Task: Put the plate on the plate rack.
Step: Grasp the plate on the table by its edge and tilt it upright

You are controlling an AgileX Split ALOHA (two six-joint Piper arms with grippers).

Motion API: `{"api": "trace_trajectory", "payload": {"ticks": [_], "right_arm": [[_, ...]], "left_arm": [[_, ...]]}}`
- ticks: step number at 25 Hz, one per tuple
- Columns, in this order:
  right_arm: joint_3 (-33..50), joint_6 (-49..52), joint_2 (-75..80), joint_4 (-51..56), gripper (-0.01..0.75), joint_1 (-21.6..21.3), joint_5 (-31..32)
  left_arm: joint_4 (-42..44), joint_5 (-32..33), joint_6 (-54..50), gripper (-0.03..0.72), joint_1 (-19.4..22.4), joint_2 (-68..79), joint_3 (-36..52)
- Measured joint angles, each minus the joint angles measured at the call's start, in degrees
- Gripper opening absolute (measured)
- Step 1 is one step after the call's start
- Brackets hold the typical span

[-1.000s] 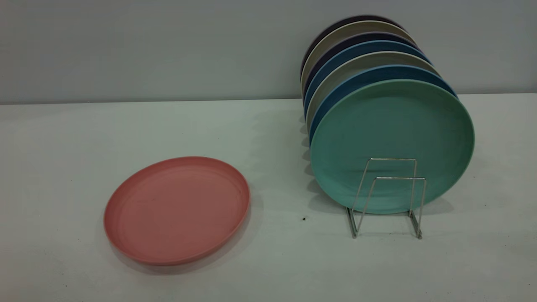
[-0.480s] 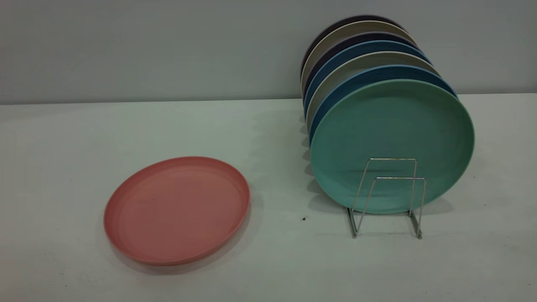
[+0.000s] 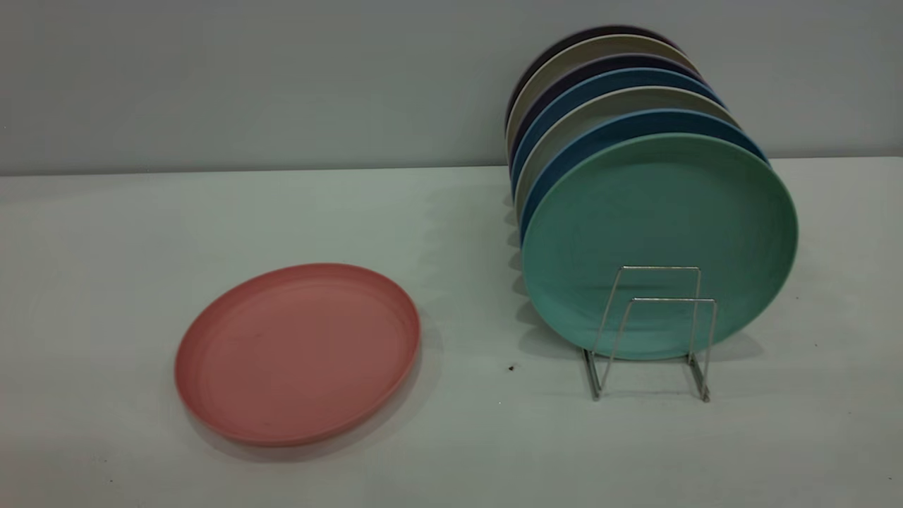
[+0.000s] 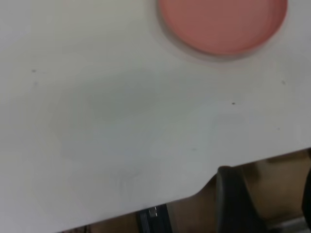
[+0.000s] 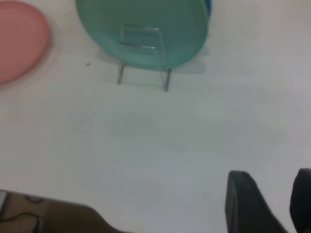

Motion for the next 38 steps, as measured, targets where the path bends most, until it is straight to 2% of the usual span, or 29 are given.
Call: {"api": "trace_trajectory", "payload": {"ticks": [9, 12, 15, 20, 24, 27, 30, 34, 38], "right_arm": [[-0.02, -0.2, 22.96, 1.32, 0.243, 0.0, -15.8], [-0.02, -1.98, 29.97, 2.35, 0.243, 0.0, -20.3], [-0.02, -4.77, 35.42, 3.73, 0.243, 0.0, -25.01], [-0.02, -6.12, 46.0, 4.27, 0.243, 0.0, -32.44], [-0.07, -6.29, 53.39, 6.58, 0.243, 0.0, -37.94], [-0.06, -7.59, 58.25, 9.44, 0.243, -0.07, -41.69], [-0.37, -11.67, 63.0, 13.81, 0.243, -1.87, -43.16], [-0.57, -24.01, 68.38, 24.71, 0.243, -4.84, -43.75], [-1.78, -40.32, 71.89, 40.49, 0.243, -7.56, -41.98]], "left_arm": [[-1.9, -19.5, -1.44, 0.377, -0.19, 27.03, 0.0], [-7.3, -25.3, 0.63, 0.377, 2.02, 36.52, 0.0], [-16.13, -28.95, 10.06, 0.377, 5.94, 44.92, -0.71], [-37.38, -27.61, 35.34, 0.377, 15.97, 59.66, -6.83], [-51.85, -25.0, 49.38, 0.377, 21.98, 70.32, -12.13], [-55.0, -25.51, 53.41, 0.377, 23.13, 77.3, -14.93], [-55.66, -26.21, 54.4, 0.377, 23.13, 83.8, -17.78], [-55.89, -27.42, 54.52, 0.377, 23.13, 89.66, -20.38], [-56.16, -30.6, 54.56, 0.377, 22.96, 91.35, -21.37]]}}
